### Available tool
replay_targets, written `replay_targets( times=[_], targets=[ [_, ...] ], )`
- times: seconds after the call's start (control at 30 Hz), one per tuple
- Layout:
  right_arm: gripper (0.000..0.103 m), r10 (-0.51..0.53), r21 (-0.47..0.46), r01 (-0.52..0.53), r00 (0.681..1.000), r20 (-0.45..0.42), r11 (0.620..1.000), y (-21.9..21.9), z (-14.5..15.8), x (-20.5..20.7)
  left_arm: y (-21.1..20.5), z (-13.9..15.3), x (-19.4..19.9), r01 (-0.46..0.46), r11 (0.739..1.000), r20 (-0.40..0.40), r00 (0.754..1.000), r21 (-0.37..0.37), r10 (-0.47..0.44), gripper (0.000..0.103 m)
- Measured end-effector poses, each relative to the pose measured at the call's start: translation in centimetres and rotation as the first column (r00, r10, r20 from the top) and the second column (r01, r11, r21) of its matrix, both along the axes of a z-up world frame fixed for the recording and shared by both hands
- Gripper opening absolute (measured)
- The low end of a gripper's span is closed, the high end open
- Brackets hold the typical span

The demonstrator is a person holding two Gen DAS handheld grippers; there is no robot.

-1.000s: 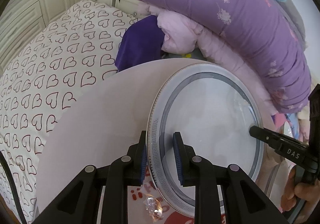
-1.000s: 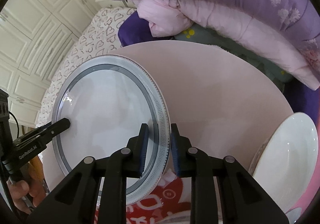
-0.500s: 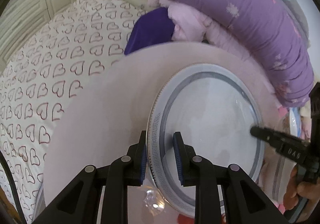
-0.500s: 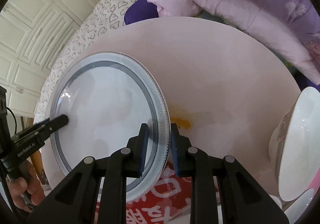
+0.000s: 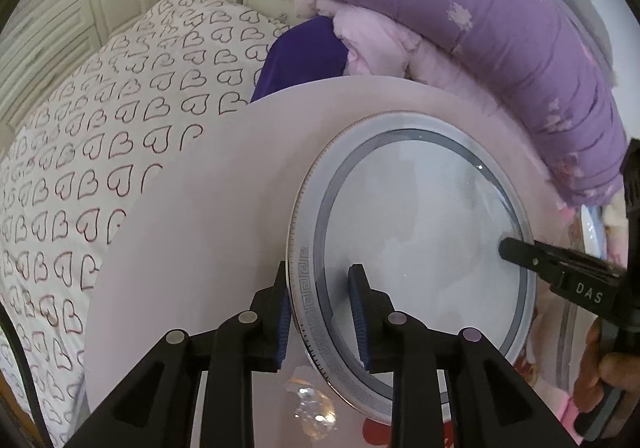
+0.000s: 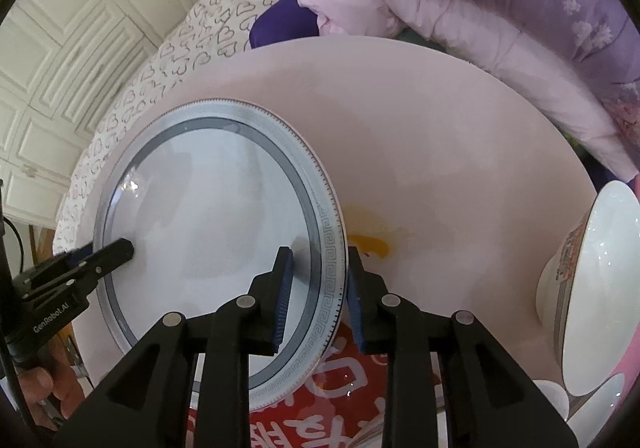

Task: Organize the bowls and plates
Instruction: 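Carry the held plate with both grippers toward the white bowls, then lower the held grey-rimmed plate onto the plate stack with both grippers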

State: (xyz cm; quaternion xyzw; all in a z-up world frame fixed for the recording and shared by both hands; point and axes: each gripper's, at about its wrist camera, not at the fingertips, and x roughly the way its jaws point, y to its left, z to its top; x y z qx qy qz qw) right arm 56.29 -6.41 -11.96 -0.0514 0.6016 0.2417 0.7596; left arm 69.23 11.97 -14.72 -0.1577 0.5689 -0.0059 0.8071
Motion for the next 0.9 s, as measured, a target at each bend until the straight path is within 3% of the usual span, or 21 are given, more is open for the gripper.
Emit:
replay_targets(
  times=[0.4, 0.9],
  targets=[
    [0.021, -0.008, 0.069, 0.007, 1.000, 0.010, 0.998, 0.5, 1.7, -1.7, 2.4, 2.0, -2.1, -0.042, 0.999, 0.022, 0.999, -0.031, 0.043, 0.021],
    [0.020, -0.022, 0.128, 0.013, 0.998, 0.065, 0.992, -0.6, 6.0, -7.5, 4.0, 8.0, -10.6, -0.025, 0.999, 0.092, 0.995, -0.034, 0.028, 0.021]
  ],
)
